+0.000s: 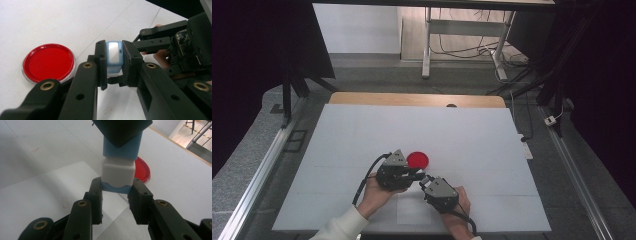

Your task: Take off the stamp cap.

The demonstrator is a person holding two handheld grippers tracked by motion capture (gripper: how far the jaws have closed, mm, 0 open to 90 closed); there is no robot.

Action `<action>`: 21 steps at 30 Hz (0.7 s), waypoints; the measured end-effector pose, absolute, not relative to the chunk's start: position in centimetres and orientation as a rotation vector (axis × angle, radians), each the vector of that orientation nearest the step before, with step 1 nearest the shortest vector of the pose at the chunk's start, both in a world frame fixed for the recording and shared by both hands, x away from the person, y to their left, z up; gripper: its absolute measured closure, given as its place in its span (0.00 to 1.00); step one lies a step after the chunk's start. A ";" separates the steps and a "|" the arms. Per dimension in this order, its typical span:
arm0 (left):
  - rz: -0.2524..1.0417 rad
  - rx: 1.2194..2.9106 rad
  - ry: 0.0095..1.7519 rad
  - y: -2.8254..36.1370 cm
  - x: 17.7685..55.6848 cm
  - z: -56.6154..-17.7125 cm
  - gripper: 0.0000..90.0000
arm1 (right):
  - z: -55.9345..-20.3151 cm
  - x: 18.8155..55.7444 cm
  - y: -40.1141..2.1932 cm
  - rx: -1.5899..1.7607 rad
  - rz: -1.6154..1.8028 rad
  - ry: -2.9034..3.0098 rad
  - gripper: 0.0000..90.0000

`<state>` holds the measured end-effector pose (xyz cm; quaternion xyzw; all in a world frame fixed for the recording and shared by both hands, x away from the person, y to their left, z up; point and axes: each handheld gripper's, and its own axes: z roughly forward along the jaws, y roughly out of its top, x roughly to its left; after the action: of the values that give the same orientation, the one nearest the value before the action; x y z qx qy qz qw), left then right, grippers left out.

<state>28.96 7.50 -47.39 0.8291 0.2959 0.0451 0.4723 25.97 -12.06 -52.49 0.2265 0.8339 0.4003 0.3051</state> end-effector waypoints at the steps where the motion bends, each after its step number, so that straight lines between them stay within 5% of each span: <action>1: 0.109 2.026 0.727 7.5 28.9 -47.4 0.84 | -52.5 25.9 -12.1 0.594 1.052 2.206 0.72; 21: 0.107 1.990 0.744 7.5 28.8 -47.6 0.84 | -52.6 25.9 -12.3 0.616 1.078 2.200 0.72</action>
<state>28.82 7.46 -47.64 0.8177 0.3057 0.0440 0.4859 25.94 -12.27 -52.57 0.2326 0.8299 0.4066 0.3031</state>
